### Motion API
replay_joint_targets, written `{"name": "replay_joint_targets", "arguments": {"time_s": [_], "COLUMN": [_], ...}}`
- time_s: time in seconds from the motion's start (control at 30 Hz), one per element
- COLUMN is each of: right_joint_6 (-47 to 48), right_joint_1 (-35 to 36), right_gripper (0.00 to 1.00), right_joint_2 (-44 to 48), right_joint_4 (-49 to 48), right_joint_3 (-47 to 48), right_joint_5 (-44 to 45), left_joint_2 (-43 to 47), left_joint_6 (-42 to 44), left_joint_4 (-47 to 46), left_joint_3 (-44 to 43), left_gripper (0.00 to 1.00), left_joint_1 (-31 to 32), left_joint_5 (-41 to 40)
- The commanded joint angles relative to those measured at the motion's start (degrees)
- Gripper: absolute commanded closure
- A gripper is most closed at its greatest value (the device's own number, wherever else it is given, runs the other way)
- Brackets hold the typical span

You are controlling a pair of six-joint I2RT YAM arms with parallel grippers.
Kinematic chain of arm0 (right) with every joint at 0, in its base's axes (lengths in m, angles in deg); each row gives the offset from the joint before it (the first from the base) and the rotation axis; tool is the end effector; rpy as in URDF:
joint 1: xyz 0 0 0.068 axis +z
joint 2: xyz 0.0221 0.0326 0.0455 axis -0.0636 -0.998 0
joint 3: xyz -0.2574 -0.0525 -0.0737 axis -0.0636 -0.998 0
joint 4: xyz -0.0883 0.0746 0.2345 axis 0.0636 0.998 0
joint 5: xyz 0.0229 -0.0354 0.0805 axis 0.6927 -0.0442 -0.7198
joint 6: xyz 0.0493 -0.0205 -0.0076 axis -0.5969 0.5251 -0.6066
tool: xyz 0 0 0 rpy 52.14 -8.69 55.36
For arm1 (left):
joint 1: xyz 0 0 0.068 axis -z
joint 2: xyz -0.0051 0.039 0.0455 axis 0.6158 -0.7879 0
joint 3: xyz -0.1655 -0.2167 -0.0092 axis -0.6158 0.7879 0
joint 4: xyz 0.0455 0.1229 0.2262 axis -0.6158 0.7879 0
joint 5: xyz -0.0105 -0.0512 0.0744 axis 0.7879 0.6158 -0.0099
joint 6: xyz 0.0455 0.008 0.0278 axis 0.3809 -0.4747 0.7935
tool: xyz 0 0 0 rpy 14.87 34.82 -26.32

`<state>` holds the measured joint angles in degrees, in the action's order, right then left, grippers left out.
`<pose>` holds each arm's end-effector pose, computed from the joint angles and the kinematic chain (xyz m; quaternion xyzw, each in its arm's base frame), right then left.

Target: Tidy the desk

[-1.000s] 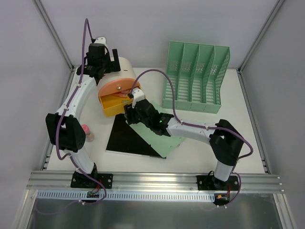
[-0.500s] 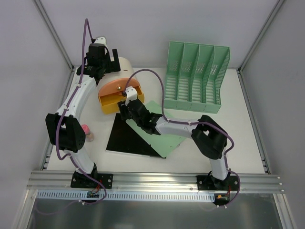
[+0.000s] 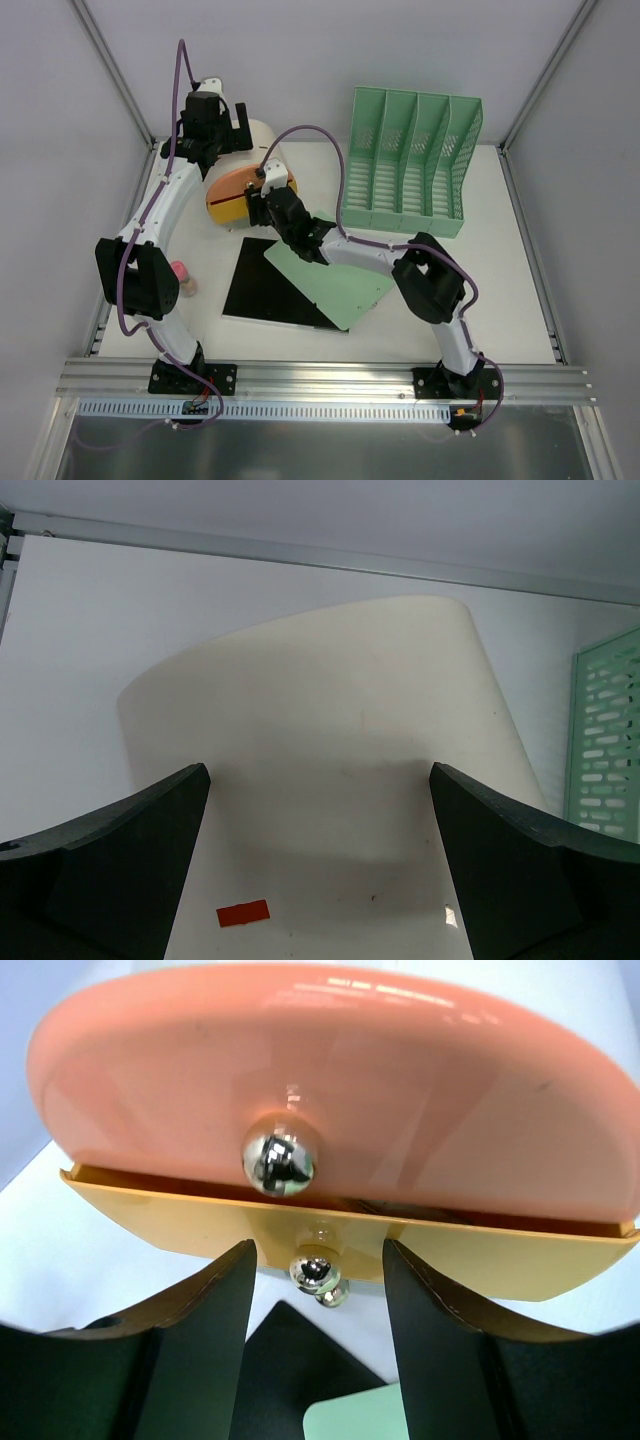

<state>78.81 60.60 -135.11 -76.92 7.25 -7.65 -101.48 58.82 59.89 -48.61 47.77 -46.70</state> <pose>0.2813 0.4087 0.2610 -0.2607 0.6990 0.1715 0.6434 0.4064 -0.0642 0.3783 -0.0459 0.8326 -0.0279 0.5512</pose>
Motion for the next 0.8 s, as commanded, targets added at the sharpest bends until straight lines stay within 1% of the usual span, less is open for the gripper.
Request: {"name": "replay_joint_targets", "arguments": {"time_s": [0.0,0.2,0.4,0.47,0.5,0.6,0.67,0.77], "right_joint_6": [-0.15,-0.94,-2.78,-2.79,-4.35,-5.42,-6.12,-9.28], "right_joint_1": [-0.96,-1.31,-1.40,-1.49,-1.40,-1.40,-1.40,-1.23], "right_gripper": [0.42,0.42,0.42,0.42,0.42,0.42,0.42,0.42], "right_joint_2": [-1.25,-3.89,-4.77,-4.51,-4.07,-1.18,1.63,4.71], "right_joint_4": [-5.10,-4.31,-4.92,-5.89,-7.02,-10.79,-11.60,-14.14], "right_joint_3": [4.63,6.83,6.22,4.64,3.76,-1.85,-5.80,-10.99], "right_joint_5": [0.37,-0.69,-1.13,-1.13,-0.52,0.45,0.81,0.28], "left_joint_2": [0.25,0.17,0.17,0.08,0.08,0.08,0.08,0.08], "left_joint_6": [1.21,1.12,1.12,1.21,1.21,1.30,1.21,1.30], "left_joint_4": [5.92,5.92,5.92,5.92,5.92,5.92,5.92,5.83], "left_joint_3": [2.11,2.03,2.03,1.94,2.03,2.03,2.03,2.03], "left_gripper": [0.06,0.06,0.06,0.06,0.06,0.06,0.06,0.06], "left_joint_1": [0.00,0.08,0.17,0.09,0.17,0.17,0.17,0.26], "left_joint_5": [-0.63,-0.46,-0.37,-0.28,-0.37,-0.37,-0.54,-0.72]}}
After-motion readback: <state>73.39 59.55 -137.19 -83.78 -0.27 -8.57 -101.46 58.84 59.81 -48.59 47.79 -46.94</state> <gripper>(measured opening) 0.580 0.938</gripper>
